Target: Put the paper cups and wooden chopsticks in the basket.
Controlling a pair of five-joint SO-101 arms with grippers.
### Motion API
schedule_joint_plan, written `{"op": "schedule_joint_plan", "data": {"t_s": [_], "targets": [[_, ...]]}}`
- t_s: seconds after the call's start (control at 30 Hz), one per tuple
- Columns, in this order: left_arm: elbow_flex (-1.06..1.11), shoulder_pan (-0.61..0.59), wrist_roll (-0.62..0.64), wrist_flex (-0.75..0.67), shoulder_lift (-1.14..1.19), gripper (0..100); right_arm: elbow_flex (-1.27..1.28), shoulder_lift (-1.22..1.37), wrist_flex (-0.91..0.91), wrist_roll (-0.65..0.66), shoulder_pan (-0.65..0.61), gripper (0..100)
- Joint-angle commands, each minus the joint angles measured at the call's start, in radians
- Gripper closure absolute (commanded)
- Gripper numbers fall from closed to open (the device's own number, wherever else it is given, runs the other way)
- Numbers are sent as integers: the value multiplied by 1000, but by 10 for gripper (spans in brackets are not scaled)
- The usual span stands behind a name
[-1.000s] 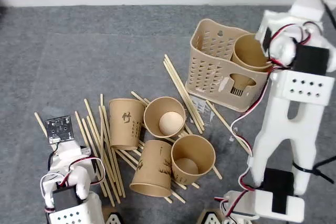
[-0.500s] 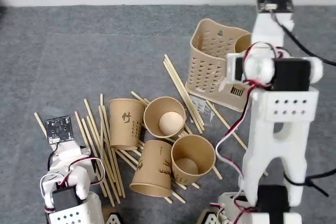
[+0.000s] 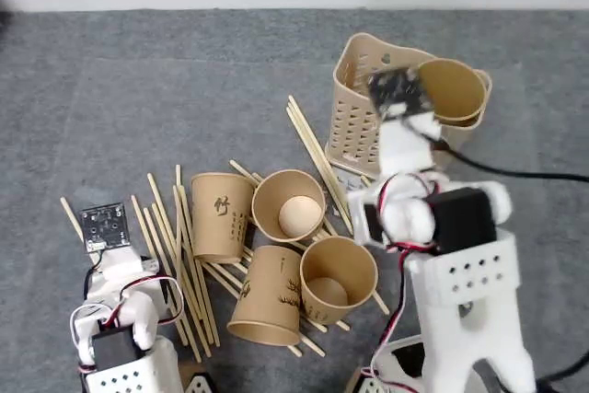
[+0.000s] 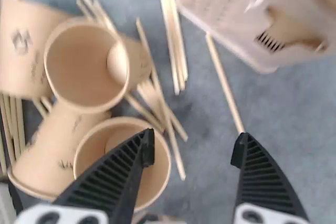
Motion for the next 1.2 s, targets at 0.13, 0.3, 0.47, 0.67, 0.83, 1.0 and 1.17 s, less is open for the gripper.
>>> {"op": "schedule_joint_plan", "data": {"t_s": [0.13, 0.3, 0.47, 0.67, 0.83, 1.0, 1.17], "targets": [[-194, -8, -416, 40, -9, 985, 155, -65, 41, 3, -13, 757], [-349, -8, -384, -14, -9, 986, 239, -58, 38, 3, -13, 757], [-498, 0, -377, -43, -9, 985, 299, -56, -12, 3, -13, 757], [-593, 0, -376, -87, -2, 985, 451, -54, -142, 3, -13, 757], [-593, 2, -376, -126, -2, 985, 485, -54, -199, 3, -15, 814], [-593, 2, -374, -166, -2, 984, 496, -54, -246, 11, -58, 995], [-596, 58, -374, -184, 0, 984, 496, -56, -259, 5, -50, 991]]}}
